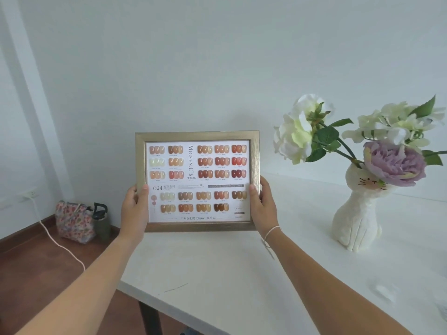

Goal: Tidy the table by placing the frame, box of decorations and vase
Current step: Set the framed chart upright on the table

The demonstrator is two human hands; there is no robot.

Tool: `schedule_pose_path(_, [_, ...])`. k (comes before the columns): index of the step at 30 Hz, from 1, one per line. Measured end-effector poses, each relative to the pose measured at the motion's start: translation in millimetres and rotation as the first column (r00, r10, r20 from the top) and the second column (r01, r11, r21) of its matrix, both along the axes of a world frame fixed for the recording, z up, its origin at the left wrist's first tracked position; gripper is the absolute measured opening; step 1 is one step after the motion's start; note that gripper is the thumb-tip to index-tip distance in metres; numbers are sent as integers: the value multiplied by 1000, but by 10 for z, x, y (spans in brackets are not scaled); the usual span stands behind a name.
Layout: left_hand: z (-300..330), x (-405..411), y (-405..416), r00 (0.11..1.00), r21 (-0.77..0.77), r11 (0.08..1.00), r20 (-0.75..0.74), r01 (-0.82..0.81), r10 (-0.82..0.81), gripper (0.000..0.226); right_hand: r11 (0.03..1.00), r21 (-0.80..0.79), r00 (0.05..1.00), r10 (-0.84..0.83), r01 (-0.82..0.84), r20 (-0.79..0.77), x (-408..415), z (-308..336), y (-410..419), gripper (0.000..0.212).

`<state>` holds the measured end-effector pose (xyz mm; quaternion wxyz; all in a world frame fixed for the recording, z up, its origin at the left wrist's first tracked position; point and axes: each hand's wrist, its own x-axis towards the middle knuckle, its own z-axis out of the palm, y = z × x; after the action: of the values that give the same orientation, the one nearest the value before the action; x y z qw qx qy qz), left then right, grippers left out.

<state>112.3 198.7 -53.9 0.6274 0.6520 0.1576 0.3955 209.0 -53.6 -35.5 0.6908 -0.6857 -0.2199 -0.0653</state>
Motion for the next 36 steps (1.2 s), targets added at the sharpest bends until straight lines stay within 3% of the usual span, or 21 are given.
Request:
schedule_pose_path(12, [55,717,82,1000,31,1000,-20,1,0,28,993,-32,994,-112,111,-13,817,-46,131,49])
schedule_pose_path(23, [-4,1322,-222,999,34,998,-7,46,-46,25,974,-69,975,-220,218,-26,1327,-114,-183,38])
schedule_pose_path(29, [-71,1631,-431,995,5,995,-10,101,-101,26,963,-87,964,-261,255,-58,1528,-135,-420,42])
schedule_pose_path(36, [-104,1878,-592,989,0,989,-10,150,-150,21,935,-27,933,-355,354,-54,1629,-203,-568,35])
